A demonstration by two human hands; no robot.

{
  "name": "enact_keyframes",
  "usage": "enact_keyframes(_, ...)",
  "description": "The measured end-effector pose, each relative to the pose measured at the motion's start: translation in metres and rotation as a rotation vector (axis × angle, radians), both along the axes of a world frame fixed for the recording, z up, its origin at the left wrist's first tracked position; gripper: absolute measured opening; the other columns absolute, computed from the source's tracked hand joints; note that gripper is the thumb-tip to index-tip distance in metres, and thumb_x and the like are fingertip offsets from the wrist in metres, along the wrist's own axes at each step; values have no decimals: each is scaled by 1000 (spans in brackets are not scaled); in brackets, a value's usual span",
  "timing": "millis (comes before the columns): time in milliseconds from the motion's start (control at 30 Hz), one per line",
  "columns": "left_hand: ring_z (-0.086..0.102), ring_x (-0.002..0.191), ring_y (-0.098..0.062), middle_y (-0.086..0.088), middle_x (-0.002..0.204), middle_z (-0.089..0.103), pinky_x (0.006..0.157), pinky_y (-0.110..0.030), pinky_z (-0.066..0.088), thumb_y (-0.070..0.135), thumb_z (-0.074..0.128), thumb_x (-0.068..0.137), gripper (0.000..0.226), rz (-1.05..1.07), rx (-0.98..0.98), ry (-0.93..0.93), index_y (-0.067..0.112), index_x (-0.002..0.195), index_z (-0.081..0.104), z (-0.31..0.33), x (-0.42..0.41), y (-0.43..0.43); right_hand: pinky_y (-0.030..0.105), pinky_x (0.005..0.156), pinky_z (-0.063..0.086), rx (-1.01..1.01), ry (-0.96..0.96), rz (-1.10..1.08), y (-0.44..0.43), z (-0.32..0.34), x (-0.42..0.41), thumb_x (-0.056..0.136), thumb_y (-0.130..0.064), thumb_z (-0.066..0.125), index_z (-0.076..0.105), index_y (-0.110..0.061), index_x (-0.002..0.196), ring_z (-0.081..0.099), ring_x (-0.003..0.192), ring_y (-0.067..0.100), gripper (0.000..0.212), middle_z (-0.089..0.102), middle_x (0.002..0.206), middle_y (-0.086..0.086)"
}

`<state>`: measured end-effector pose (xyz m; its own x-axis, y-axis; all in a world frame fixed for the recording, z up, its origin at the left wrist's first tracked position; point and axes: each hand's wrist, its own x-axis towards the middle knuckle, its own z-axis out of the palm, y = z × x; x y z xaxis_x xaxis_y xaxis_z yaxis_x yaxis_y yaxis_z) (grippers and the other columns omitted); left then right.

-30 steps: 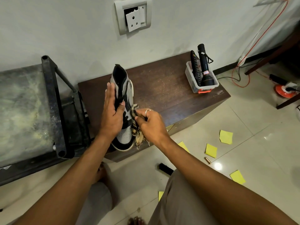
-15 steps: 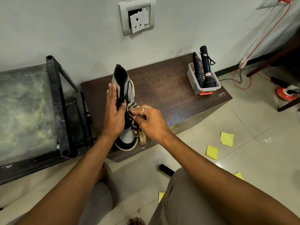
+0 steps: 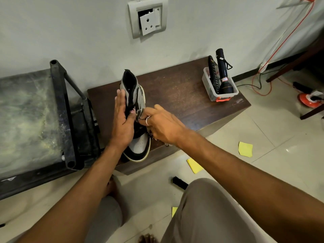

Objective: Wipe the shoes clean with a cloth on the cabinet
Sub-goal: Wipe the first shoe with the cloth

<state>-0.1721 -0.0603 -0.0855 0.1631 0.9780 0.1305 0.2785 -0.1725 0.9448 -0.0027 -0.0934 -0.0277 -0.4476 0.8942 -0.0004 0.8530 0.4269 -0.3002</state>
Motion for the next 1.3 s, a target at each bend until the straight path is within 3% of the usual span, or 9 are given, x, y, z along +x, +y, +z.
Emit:
enact_keyframes(67,-7,156,-9,6,171,0,129,-44,2,13,43,107,67,4,-4,-2,24,162,8,1,0,0,46,71,53,34,39,16,7,8,4,92,-3,60,75,-16,114,46,94,24,29,60,117,1)
enact_keyframes(233,-6,157,-12,4,171,1,129,-41,3,11,41,107,65,8,-2,-2,22,162,8,4,1,-2,43,78,55,111,287,-226,6,-12,-16,99,-6,58,74,-13,119,50,97,22,27,59,125,-1)
enact_keyframes(500,-7,156,-8,8,171,-1,128,-38,1,7,42,107,68,9,-10,14,24,162,7,6,2,-3,31,68,46,3,-30,64,6,7,11,96,-9,60,74,-22,124,39,95,14,34,58,128,-10)
enact_keyframes(733,-4,157,-12,4,171,2,128,-36,2,8,41,106,66,14,-7,4,21,162,9,5,1,-1,33,109,46,26,546,-395,20,-11,-16,97,-4,61,67,-13,134,56,124,21,38,61,138,0)
enact_keyframes(833,-4,157,-12,3,171,3,129,-40,3,8,41,104,67,21,-8,-19,21,162,9,4,0,0,26,103,42,47,465,-373,15,-22,-25,96,-4,60,68,-18,134,57,118,23,41,62,141,-2)
enact_keyframes(933,-5,157,-10,6,171,2,129,-40,2,5,41,105,68,18,-15,-13,21,163,9,4,1,-1,32,94,46,15,285,-206,8,-26,-7,94,-6,58,69,-24,132,60,110,24,43,64,136,-8)
enact_keyframes(1033,-5,156,-8,8,171,2,129,-40,2,7,42,106,68,15,-8,-18,24,162,9,3,2,-1,35,96,48,-57,209,-116,12,-17,11,93,-7,55,72,-25,127,62,110,21,42,67,132,-9)
enact_keyframes(1200,-6,157,-11,5,171,2,129,-42,2,16,42,105,66,5,-5,-19,24,162,8,2,1,0,32,111,46,61,602,-397,26,6,-8,95,-2,59,70,-12,131,61,123,16,39,68,131,3)
enact_keyframes(1300,-5,157,-12,3,171,2,129,-44,3,16,41,106,65,16,-2,-39,27,160,7,1,1,0,29,116,42,7,727,-459,26,0,-35,95,1,60,65,-9,136,56,132,16,42,64,139,5)
